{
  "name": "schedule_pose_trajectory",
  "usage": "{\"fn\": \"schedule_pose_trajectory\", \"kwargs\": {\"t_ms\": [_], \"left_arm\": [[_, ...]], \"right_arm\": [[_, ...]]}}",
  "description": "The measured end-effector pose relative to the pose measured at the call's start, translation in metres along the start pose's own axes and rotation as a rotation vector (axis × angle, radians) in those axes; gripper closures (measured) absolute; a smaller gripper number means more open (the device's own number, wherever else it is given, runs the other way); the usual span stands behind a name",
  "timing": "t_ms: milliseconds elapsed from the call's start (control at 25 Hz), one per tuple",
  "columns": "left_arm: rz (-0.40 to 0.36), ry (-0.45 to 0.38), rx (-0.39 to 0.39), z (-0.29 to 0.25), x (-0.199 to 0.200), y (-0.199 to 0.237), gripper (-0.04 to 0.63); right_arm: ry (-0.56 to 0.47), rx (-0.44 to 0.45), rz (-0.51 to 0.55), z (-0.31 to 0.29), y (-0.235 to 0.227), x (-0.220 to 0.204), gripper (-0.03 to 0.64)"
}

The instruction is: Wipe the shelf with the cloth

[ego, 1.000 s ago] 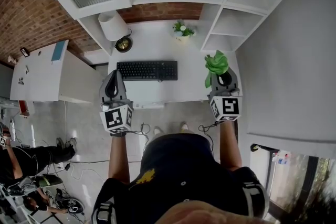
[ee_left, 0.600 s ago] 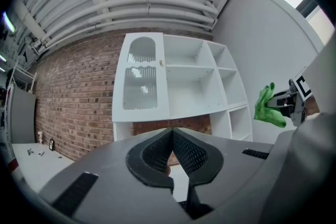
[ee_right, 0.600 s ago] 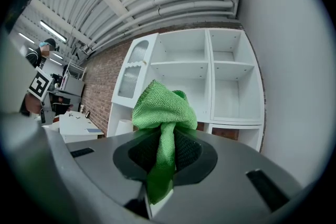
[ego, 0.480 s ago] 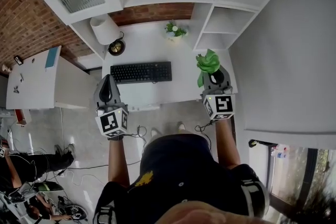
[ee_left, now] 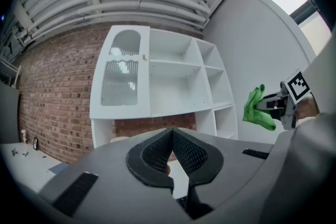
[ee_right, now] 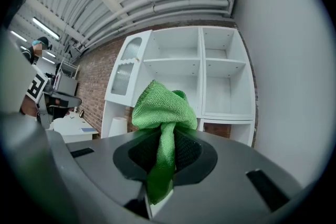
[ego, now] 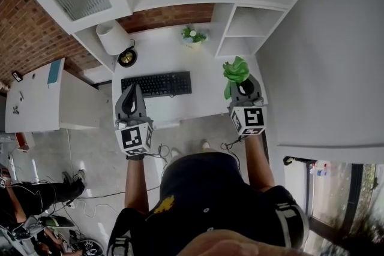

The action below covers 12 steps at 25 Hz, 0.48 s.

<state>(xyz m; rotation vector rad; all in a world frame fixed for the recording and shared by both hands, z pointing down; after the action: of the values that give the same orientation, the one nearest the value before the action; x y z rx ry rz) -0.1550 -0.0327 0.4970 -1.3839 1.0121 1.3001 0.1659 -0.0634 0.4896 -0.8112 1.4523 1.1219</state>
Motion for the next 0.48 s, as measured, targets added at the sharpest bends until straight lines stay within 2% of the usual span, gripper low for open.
{"fn": "schedule_pose_trajectory", "kwargs": {"t_ms": [120,320,480], "left_arm": [[0.025,0.024,-0.016,-0.003,-0.004,-0.003,0.577],[0.008,0.036,-0.043,-0.001,-0.009,-0.013,0.577],[0.047,0.073,-0.127,0.006,-0.024,-0.032,0.577]], "right_arm": [[0.006,0.011,-0.033,-0.003,0.004,-0.004,0.575],[0.016,0.047,0.029,-0.001,0.013,-0.007,0.575],[0.072,0.062,0.022,0.007,0.025,-0.030,0.575]]}}
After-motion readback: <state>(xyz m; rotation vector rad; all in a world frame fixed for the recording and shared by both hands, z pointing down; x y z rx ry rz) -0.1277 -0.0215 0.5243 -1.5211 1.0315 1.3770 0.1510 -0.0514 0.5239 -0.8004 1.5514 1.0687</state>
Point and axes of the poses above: the fingertips, and each gripper's own axes: z backward along the fingers, y to its left, x out of its top, the point moved 4 cm from there along z, backward along the fingers, and after that the axes turned 2 degrees about z, right-handed, at the moved point
